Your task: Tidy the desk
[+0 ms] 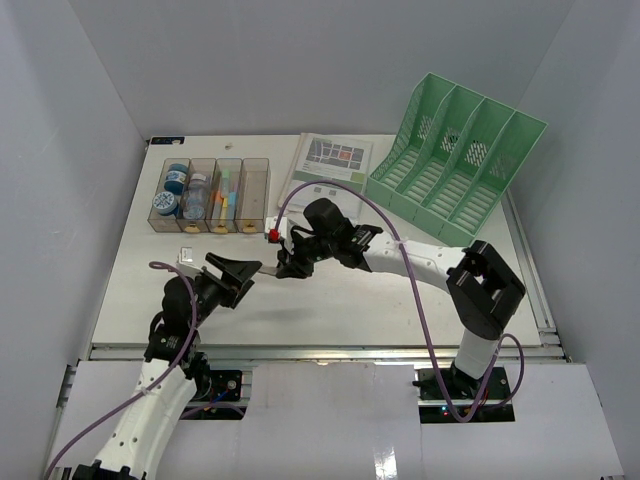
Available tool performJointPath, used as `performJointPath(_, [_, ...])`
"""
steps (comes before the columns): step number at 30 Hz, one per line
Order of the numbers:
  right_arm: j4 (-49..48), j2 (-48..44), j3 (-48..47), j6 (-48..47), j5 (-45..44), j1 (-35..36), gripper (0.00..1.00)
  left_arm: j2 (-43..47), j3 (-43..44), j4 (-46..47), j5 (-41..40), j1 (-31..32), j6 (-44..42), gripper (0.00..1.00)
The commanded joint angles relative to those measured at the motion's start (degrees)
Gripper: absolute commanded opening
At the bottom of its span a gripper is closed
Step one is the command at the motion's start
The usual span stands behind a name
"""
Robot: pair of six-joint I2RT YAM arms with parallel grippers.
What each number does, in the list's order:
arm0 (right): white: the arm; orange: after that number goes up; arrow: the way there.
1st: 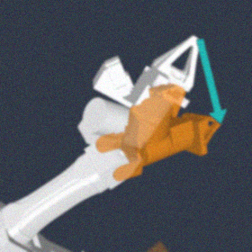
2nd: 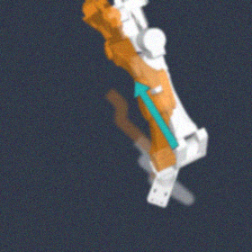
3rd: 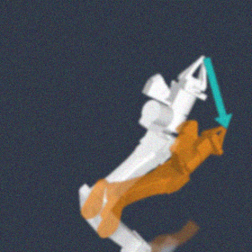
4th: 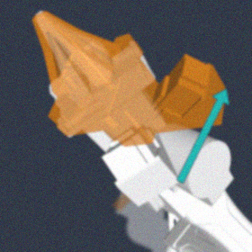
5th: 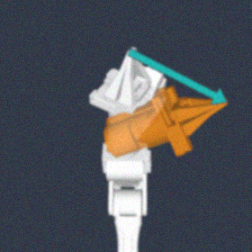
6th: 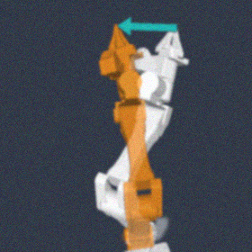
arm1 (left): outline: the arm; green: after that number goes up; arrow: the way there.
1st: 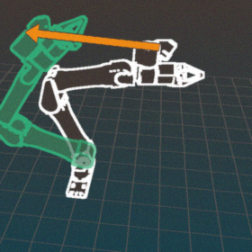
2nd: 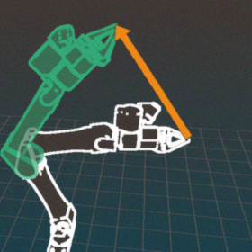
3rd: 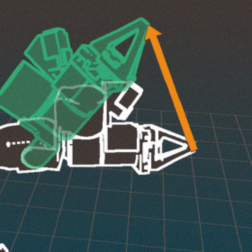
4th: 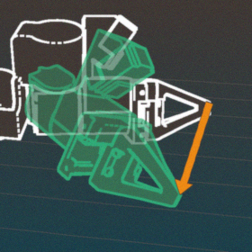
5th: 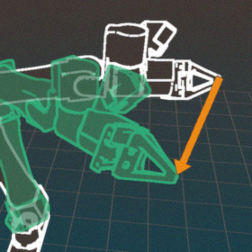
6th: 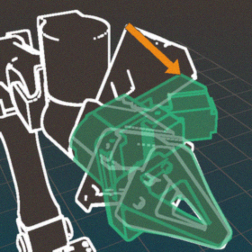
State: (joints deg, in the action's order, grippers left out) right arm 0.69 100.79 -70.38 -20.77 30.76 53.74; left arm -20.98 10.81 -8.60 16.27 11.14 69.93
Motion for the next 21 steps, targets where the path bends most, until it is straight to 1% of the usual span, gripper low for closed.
performJointPath(1, [-2.9, -1.7, -1.1, 3.1, 4.0, 0.8, 0.08, -3.5, -0.9, 11.3, 3.5, -0.1, -0.4, 0.84])
performJointPath(5, [-4.1, -1.8, -1.0, 5.0, 5.5, 0.9, 0.08, -6.0, -2.1, 14.0, 5.6, 0.0, -1.4, 0.76])
performJointPath(10, [-4.4, -1.7, -1.3, 5.9, 6.7, 0.9, 0.08, -7.6, -4.1, 17.9, 8.1, 0.1, -0.9, 0.59])
performJointPath(14, [-5.2, -2.2, -0.4, 6.5, 6.9, 0.9, 0.08, -8.1, -4.1, 19.2, 9.1, 0.3, -1.0, 0.38])
performJointPath(16, [-5.2, -2.5, 0.3, 6.4, 6.9, 1.0, 0.12, -8.0, -4.1, 19.5, 9.4, 0.3, -1.3, 0.26])
performJointPath(18, [-5.3, -3.0, 0.9, 5.9, 6.9, 0.9, 0.26, -8.1, -4.1, 19.8, 9.7, 0.4, -1.7, 0.13])
performJointPath(19, [-5.0, -3.3, 1.1, 5.3, 6.7, 0.9, 0.43, -8.1, -4.0, 19.8, 9.7, 0.4, -2.0, 0.07])
performJointPath(20, [-4.6, -3.7, 1.3, 4.5, 6.5, 0.9, 0.67, -8.2, -3.8, 19.7, 9.7, 0.4, -2.4, 0.02])
performJointPath(21, [-2.8, -4.4, 1.3, 1.9, 5.7, 0.8, 0.76, -8.4, -3.0, 18.4, 9.1, 0.4, -3.8, 0.01])
